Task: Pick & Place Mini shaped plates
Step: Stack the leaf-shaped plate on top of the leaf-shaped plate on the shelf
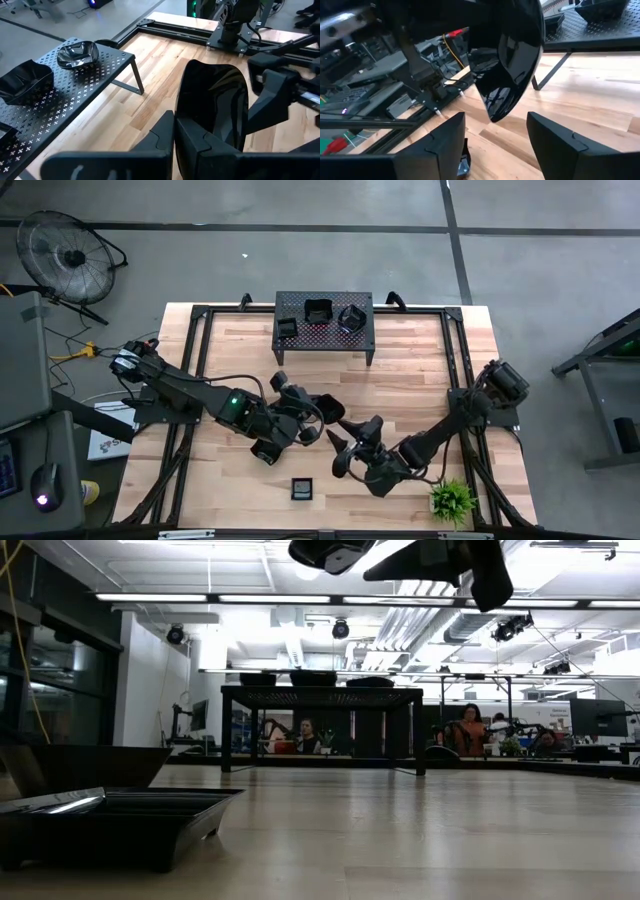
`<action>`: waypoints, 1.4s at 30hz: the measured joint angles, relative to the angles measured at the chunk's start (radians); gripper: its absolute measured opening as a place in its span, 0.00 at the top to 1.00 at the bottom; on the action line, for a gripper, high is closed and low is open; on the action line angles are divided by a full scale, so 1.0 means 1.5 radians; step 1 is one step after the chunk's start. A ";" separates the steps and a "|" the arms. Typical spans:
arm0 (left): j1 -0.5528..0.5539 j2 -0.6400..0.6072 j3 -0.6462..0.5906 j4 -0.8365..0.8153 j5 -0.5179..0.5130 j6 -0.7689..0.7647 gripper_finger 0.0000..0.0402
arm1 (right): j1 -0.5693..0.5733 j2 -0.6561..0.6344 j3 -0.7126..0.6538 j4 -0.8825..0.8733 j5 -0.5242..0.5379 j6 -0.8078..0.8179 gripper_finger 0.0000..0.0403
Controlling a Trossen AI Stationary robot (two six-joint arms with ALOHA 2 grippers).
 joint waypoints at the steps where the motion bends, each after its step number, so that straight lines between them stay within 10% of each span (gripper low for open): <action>1: 0.000 0.000 0.000 0.002 0.000 0.000 0.99 | -0.002 0.000 0.000 -0.001 -0.002 0.003 0.48; 16: 0.000 0.000 0.000 0.010 0.007 0.000 0.99 | -0.014 0.000 0.000 0.008 0.037 0.005 0.50; 42: 0.000 0.000 0.000 0.012 0.008 -0.001 0.99 | -0.014 0.000 0.000 0.008 0.007 -0.013 0.88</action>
